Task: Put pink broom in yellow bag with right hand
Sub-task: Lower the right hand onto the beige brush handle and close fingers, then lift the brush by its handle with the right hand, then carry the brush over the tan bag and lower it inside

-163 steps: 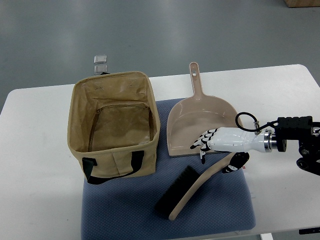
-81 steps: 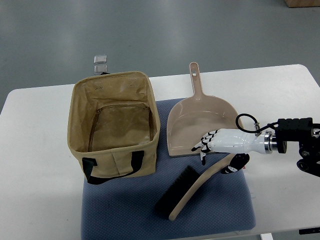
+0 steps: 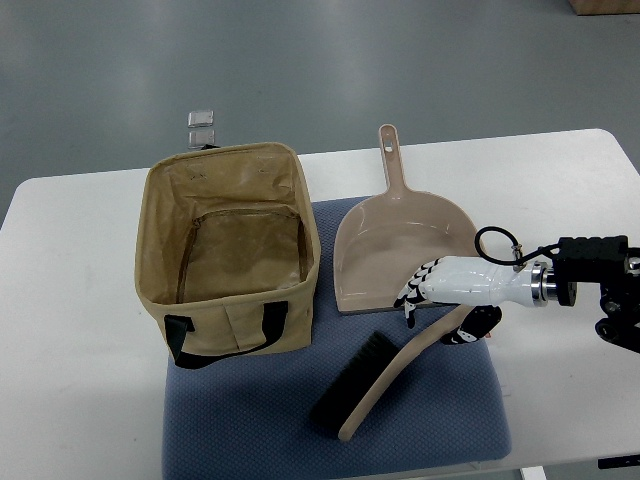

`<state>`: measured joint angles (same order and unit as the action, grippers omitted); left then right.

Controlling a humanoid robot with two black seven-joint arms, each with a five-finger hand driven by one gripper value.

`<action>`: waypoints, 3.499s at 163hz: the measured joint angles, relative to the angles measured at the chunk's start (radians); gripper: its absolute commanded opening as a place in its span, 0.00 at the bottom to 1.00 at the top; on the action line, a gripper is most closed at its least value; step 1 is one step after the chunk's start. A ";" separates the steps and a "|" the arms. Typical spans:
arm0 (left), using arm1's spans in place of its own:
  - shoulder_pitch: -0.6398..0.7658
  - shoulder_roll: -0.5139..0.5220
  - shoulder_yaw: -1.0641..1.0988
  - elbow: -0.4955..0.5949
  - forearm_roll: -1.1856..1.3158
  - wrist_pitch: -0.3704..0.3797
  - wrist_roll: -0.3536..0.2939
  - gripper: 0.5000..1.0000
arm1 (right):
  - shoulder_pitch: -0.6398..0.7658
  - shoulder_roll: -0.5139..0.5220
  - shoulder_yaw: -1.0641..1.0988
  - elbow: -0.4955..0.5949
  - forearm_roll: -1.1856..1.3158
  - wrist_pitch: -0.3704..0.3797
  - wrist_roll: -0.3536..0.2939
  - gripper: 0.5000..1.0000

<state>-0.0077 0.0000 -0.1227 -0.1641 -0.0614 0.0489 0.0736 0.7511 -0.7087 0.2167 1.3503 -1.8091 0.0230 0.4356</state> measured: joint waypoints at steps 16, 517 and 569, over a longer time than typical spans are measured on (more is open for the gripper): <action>0.000 0.000 0.000 0.000 0.000 0.000 0.000 1.00 | -0.001 0.000 0.000 0.000 0.000 0.000 0.000 0.39; 0.002 0.000 -0.002 0.000 0.000 0.000 0.000 1.00 | 0.545 0.258 0.292 -0.374 0.338 0.252 0.057 0.06; 0.001 0.000 -0.002 0.000 0.000 0.000 0.000 1.00 | 0.444 0.425 0.188 -0.435 0.266 0.172 0.026 0.07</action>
<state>-0.0062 0.0000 -0.1243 -0.1641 -0.0613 0.0491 0.0736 1.1947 -0.2834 0.4051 0.9155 -1.5428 0.1946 0.4616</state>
